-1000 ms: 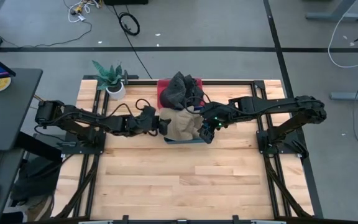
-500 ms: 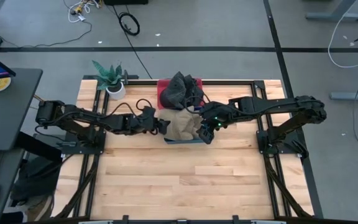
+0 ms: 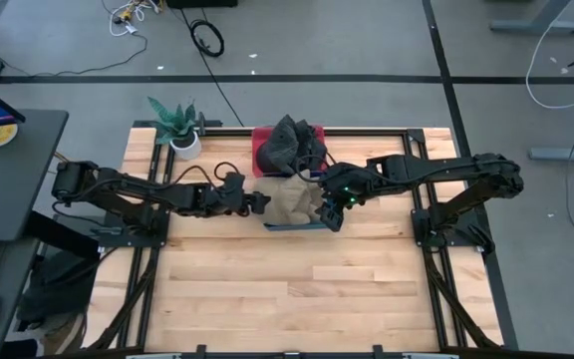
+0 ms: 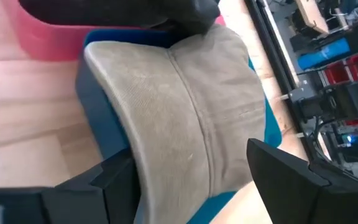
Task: Pick & Place hat
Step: Put the brown cap into the blue bin, then return to Home Position
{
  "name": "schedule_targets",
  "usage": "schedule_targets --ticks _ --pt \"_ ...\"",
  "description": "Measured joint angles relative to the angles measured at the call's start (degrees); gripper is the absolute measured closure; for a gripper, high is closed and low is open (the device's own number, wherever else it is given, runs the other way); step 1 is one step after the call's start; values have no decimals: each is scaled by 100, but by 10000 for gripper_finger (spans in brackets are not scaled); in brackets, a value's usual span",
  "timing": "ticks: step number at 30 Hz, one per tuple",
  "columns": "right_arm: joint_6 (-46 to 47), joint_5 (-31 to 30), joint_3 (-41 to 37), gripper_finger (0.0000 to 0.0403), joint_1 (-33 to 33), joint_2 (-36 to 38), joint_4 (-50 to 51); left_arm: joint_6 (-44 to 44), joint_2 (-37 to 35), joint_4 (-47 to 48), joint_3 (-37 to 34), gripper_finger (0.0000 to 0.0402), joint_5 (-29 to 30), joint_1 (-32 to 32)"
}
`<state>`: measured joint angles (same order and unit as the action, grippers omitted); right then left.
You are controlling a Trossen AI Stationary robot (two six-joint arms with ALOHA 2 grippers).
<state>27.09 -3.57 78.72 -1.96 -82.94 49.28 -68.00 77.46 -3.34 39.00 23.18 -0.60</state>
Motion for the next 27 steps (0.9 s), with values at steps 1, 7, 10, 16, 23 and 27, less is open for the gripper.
schedule_targets --ticks 1,7,10,16,23,27 --pt "-24 1 0 148 0 0 0 -40 -31 59 0 129 -4 -4" --pt "-120 0 0 148 -2 0 65 -91 -402 551 0 140 219 -66" --pt "-225 -2 0 148 -1 0 74 -185 -617 680 2 144 515 -68" --pt "-384 0 0 148 -2 0 226 -189 -1115 1159 0 148 1017 -68" --pt "-365 528 0 148 64 0 462 119 -1789 1287 0 148 1529 -205" --pt "-492 867 0 148 214 0 524 819 -2150 894 4 148 1795 -473"
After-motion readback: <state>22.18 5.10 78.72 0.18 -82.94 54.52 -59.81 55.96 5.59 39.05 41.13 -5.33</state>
